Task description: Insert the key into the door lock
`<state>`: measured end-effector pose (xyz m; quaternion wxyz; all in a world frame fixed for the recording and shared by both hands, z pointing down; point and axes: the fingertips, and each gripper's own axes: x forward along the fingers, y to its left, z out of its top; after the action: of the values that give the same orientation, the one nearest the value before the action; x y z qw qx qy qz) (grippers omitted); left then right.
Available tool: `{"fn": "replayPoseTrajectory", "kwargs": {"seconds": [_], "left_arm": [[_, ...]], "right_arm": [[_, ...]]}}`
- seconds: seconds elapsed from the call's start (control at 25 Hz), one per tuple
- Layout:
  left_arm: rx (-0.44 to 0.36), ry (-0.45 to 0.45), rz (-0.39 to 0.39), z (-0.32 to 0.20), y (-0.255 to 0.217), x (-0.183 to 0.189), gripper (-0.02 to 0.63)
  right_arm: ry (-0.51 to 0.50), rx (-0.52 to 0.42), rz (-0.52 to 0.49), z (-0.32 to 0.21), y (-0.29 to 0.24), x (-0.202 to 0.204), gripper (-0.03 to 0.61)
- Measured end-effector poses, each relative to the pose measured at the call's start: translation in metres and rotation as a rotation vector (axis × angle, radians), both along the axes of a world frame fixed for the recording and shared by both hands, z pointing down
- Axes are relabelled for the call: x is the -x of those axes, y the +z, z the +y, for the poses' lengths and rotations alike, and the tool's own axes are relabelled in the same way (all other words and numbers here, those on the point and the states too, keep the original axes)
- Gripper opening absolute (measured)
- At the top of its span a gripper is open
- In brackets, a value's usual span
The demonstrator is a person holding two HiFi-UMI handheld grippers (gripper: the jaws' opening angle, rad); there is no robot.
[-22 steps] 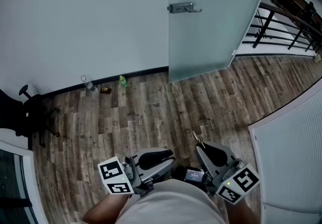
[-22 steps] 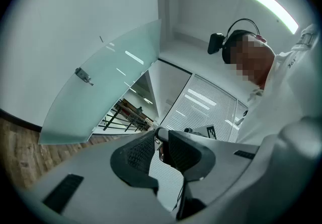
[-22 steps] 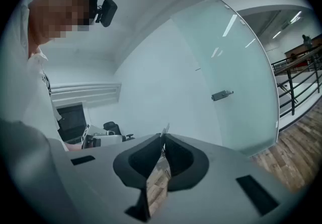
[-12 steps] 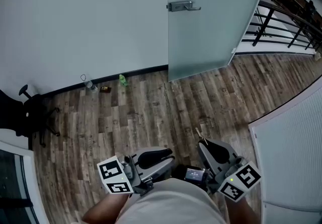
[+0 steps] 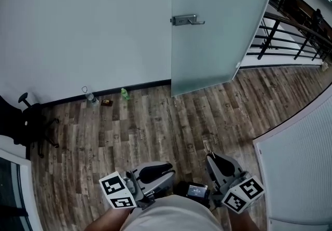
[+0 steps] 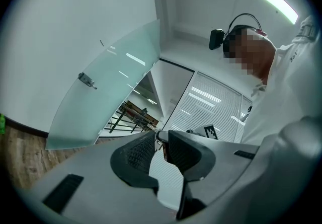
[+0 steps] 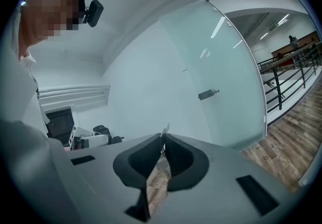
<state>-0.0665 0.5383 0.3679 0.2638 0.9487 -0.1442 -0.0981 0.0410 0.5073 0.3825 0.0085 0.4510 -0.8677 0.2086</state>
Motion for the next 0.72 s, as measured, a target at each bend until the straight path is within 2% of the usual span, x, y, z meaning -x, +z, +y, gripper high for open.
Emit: {"fn": "replayPoseTrajectory", "kwargs": {"seconds": [0.32,0.72], "left_arm": [[-0.047,-0.083,-0.072,-0.015,0.004,-0.006,0.056],[-0.04,-0.134,-0.099,-0.027,0.008,-0.026,0.037]], "right_arm": [[0.017,0.01,0.026,-0.011,0.006,-0.019,0.028],[0.013,0.023,0.056,-0.02,0.012,-0.043,0.028]]}}
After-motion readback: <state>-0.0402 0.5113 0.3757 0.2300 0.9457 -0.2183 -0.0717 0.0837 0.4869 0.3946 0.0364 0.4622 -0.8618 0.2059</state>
